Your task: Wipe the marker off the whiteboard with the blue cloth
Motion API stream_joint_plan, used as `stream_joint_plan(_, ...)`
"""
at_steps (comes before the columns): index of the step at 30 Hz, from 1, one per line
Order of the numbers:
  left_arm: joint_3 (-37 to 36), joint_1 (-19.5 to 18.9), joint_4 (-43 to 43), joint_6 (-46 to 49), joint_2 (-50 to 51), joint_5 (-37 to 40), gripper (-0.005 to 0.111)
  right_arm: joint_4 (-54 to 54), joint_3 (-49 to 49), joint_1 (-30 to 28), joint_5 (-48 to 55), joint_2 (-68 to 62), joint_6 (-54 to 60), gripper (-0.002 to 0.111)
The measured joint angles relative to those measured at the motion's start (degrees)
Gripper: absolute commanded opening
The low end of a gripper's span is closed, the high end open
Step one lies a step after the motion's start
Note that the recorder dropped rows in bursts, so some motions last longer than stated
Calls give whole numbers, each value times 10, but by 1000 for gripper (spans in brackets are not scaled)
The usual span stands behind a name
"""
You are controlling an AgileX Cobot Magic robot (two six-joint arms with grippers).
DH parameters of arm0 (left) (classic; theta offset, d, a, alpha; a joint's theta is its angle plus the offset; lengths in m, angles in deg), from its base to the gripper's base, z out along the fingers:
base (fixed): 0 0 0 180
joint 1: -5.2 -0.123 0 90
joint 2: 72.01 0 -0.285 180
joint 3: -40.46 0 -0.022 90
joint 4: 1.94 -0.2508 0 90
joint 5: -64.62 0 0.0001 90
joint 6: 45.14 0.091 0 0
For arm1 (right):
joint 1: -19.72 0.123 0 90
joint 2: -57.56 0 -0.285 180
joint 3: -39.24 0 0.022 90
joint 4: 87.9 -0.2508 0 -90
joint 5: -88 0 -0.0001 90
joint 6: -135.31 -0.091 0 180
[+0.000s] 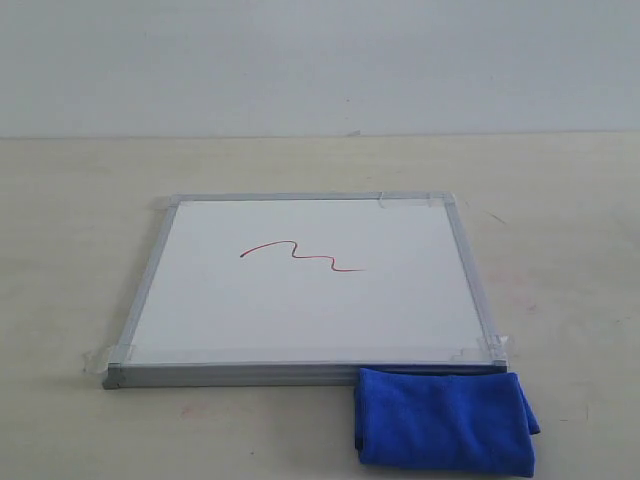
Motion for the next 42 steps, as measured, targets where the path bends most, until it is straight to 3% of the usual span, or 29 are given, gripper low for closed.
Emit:
stream_joint_plan(14, 0, 0, 0, 0, 0, 0, 4, -6, -21, 0, -114, -67, 6, 0)
stream_joint_plan(17, 0, 0, 0, 0, 0, 0, 4, -81, -44, 5, -49, -150, 110, 0)
stream_joint_plan(21, 0, 0, 0, 0, 0, 0, 4, -200, -113, 71, 88, -284, 310, 0)
stream_joint_plan(27, 0, 0, 0, 0, 0, 0, 4, -117, -183, 205, 240, -446, 345, 0)
stream_joint_plan(31, 0, 0, 0, 0, 0, 0, 4, -57, -194, 282, 244, -523, 337, 1)
stream_joint_plan(33, 0, 0, 0, 0, 0, 0, 4, -9, -195, 319, 240, -563, 302, 8)
stream_joint_plan(35, 0, 0, 0, 0, 0, 0, 4, 30, -195, 339, 236, -597, 276, 29)
stream_joint_plan(36, 0, 0, 0, 0, 0, 0, 4, 35, -195, 342, 229, -607, 271, 49)
stream_joint_plan(38, 0, 0, 0, 0, 0, 0, 4, 41, -196, 346, 197, -632, 248, 68)
stream_joint_plan(42, 0, 0, 0, 0, 0, 0, 4, 43, -197, 347, 144, -656, 226, 67)
